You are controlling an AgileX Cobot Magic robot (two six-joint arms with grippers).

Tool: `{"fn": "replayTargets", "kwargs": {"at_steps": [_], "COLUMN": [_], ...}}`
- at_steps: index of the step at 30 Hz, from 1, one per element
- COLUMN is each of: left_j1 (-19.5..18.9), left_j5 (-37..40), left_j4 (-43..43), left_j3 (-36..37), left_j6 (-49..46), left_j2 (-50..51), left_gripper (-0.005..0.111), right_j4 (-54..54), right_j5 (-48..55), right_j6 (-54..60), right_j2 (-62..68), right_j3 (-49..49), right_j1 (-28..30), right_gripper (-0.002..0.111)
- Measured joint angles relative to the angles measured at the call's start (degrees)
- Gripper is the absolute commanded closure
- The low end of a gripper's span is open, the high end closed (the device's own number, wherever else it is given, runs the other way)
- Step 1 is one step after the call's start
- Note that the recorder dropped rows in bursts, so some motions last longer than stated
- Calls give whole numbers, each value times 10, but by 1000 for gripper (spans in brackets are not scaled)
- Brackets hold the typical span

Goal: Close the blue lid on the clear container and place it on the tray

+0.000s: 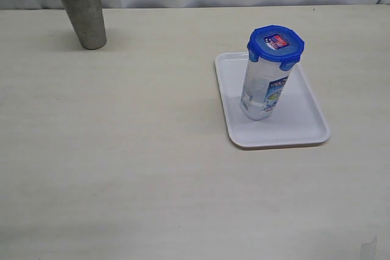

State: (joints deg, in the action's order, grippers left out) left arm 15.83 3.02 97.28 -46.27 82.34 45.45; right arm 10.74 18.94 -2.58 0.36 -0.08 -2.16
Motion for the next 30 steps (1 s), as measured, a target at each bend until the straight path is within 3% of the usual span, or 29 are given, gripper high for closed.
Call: {"fn": "replayTargets", "kwargs": {"at_steps": [25,27,29,30], "left_j1": [0,0,0,0], "left_j5": [-1,-1,15,34], "left_j4": [0,-49,-186,-292], "left_j3": [0,0,0,0], "left_j6": [0,-1,-58,-136], "left_j2": [0,0,0,0], "left_gripper": [3,3,3,3], "right_j4": [0,0,0,0], "right_j5": [4,4,4,4], "right_j6": [0,0,0,0], "right_j2": [0,0,0,0], "right_j3": [0,0,0,0], "right_j1": [0,0,0,0], "right_gripper": [104,104,104,104]}}
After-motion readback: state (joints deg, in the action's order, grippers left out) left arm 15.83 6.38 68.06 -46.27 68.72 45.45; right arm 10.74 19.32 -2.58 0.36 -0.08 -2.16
